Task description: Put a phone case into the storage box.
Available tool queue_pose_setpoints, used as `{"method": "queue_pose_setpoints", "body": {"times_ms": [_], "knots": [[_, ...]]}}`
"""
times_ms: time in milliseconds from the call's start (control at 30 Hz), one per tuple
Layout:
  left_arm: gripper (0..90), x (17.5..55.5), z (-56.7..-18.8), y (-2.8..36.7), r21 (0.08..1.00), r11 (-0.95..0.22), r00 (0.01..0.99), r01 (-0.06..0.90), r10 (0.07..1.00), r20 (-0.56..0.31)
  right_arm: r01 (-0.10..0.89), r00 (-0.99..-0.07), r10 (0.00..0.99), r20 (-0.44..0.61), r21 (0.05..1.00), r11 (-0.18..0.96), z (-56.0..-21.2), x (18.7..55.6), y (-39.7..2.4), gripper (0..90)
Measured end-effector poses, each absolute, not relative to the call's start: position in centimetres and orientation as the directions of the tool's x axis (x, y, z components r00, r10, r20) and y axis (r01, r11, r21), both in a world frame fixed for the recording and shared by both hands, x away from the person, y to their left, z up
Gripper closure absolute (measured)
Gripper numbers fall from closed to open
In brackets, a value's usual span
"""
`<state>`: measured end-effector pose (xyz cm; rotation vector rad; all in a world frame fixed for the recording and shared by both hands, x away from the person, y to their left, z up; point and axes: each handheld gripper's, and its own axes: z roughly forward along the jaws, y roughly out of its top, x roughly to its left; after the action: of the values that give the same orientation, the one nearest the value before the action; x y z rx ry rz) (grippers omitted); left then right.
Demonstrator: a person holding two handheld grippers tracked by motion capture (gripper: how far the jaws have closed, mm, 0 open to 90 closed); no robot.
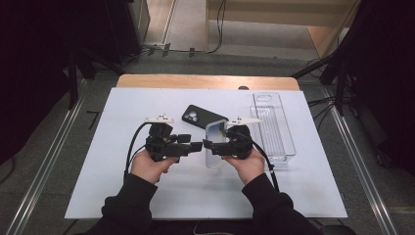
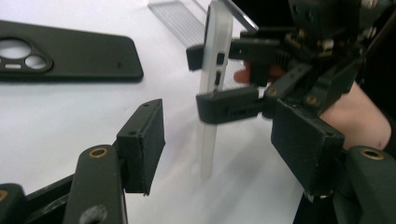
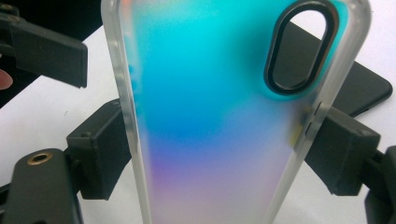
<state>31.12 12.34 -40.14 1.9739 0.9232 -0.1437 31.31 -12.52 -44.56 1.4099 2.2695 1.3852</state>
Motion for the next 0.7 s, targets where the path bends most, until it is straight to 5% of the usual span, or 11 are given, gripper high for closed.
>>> {"method": "queue_pose_setpoints", "body": {"times_ms": [700], "knots": [[28.1,30.0,-43.9,15.0,0.653,-0.456,0.781,0.605,0.502,-0.372,0.629,-0.603,0.729,0.323,0.755,0.186,-43.7,31.5,-13.2,14.6]]}}
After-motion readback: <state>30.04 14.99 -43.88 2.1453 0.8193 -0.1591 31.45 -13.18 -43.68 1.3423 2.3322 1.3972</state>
